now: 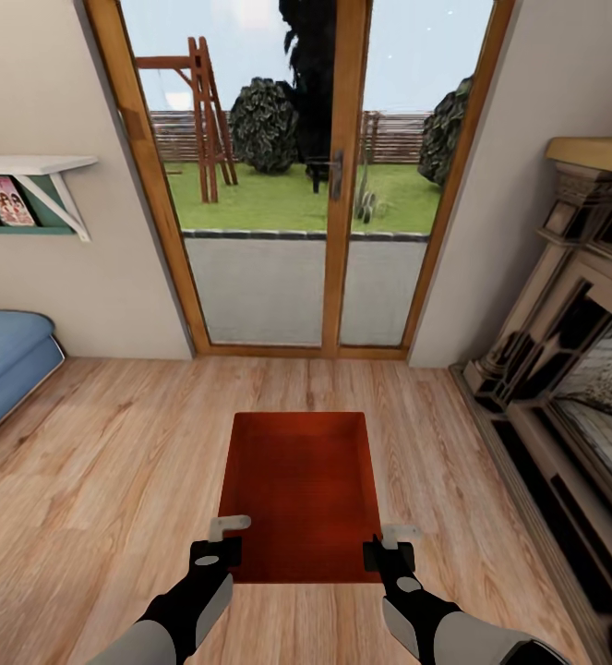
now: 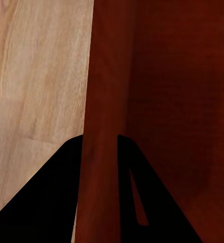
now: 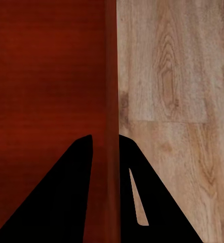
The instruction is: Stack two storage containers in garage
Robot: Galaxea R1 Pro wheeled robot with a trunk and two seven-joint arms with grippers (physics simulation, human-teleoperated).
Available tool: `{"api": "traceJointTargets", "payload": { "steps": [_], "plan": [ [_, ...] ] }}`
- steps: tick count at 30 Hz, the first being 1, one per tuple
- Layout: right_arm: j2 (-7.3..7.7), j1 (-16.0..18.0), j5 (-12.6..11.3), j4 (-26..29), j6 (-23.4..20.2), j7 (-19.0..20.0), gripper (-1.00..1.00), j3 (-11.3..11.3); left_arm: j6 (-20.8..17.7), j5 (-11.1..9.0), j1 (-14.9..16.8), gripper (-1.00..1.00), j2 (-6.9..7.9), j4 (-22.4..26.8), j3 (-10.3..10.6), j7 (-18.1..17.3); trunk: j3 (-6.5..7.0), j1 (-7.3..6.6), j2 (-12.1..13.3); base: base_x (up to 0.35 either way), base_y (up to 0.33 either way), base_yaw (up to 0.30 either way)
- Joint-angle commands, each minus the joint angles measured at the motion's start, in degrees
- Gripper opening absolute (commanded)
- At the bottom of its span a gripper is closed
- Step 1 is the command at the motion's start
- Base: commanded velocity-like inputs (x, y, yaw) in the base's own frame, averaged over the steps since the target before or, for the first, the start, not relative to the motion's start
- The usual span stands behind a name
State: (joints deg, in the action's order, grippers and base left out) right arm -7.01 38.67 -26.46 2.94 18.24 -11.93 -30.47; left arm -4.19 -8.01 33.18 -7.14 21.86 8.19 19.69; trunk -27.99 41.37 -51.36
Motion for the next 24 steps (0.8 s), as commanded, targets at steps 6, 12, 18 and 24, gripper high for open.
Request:
{"api": "traceJointTargets", "payload": {
  "steps": [6,12,18,24],
  "plan": [
    [-0.02,0.00,-0.78,-0.13,0.04,0.06,-1.00,1.11,-0.30,0.62,0.04,-1.00,0.02,0.73,-0.46,0.61,0.50,0.01,-0.04,0.000,0.000,0.000],
    [-0.02,0.00,-0.78,-0.13,0.04,0.06,-1.00,1.11,-0.30,0.62,0.04,-1.00,0.02,0.73,-0.46,0.61,1.05,0.01,-0.04,0.000,0.000,0.000],
    [-0.02,0.00,-0.78,-0.13,0.04,0.06,-1.00,1.11,-0.30,0.62,0.04,-1.00,0.02,0.73,-0.46,0.61,1.61,0.01,-0.04,0.000,0.000,0.000],
    [-0.02,0.00,-0.78,-0.13,0.04,0.06,-1.00,1.11,-0.30,0.62,0.04,-1.00,0.02,0.73,-0.46,0.61,2.17,0.01,-0.04,0.000,0.000,0.000]
  ]
}}
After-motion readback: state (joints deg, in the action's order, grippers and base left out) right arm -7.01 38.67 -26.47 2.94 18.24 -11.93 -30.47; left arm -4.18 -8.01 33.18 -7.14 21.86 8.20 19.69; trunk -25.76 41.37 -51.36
